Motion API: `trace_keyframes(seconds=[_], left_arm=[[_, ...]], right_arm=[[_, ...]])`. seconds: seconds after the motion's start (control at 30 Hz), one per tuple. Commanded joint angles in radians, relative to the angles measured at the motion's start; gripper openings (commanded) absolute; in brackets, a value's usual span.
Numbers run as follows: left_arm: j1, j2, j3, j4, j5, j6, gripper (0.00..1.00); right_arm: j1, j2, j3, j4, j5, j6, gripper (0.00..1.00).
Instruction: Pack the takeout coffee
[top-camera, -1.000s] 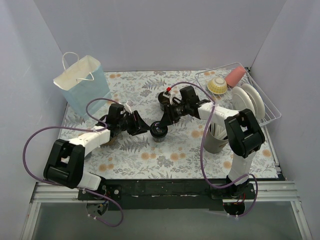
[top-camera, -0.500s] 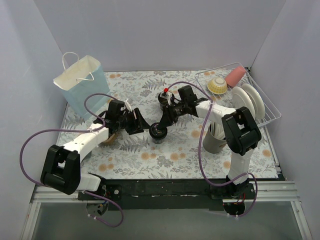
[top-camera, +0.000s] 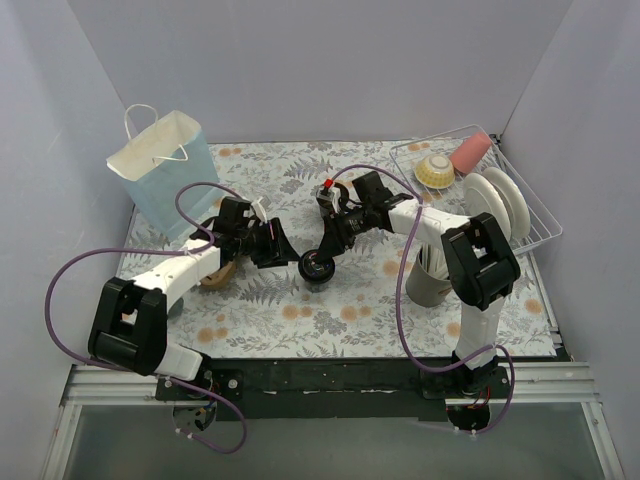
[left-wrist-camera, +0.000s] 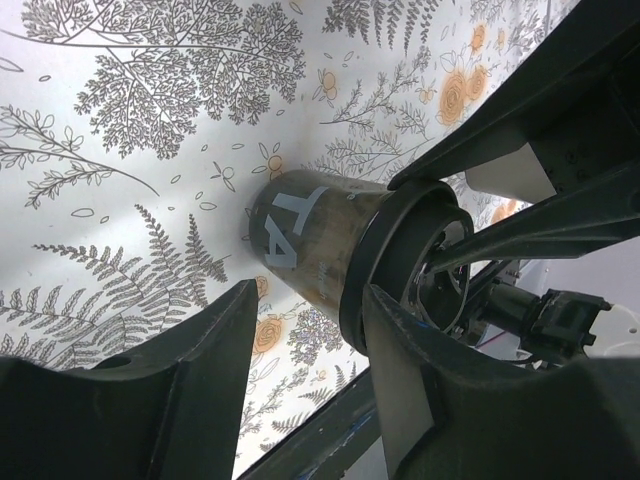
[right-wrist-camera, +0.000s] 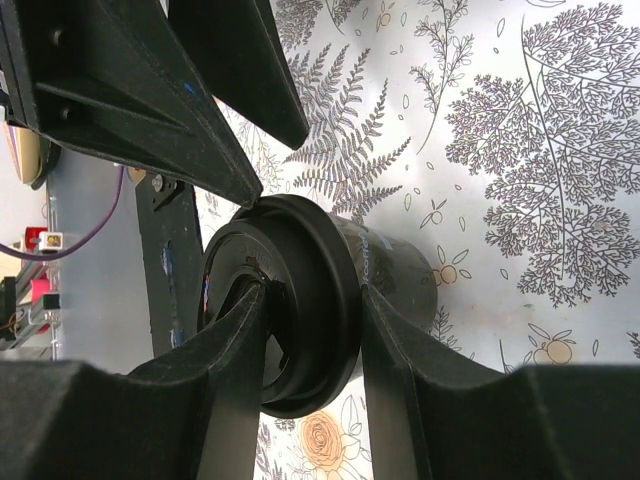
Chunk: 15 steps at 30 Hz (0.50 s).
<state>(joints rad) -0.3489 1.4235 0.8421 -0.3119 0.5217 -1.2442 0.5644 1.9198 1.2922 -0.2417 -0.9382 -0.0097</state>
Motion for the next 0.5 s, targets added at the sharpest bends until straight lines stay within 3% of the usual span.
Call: trace_keyframes(seconds=[0.0,0.3,0.47], left_arm=[[0.005,-0.005,-0.012,0.020,0.040,0.037,0.45],[0.004,0.041,-0.031,0.065,0.077,0.017,0.45],[0.004,0.049,-0.058,0.069,0.008,-0.014,0.43]], right_arm=[[0.017,0.074,-0.034,-0.136,0.164,-0.090,0.35],[0.017,0.077,-0.030,-0.133,0.164,-0.088,0.34],[0.017,0.076,-0.050,-0.116,0.173,-0.090,0.34]])
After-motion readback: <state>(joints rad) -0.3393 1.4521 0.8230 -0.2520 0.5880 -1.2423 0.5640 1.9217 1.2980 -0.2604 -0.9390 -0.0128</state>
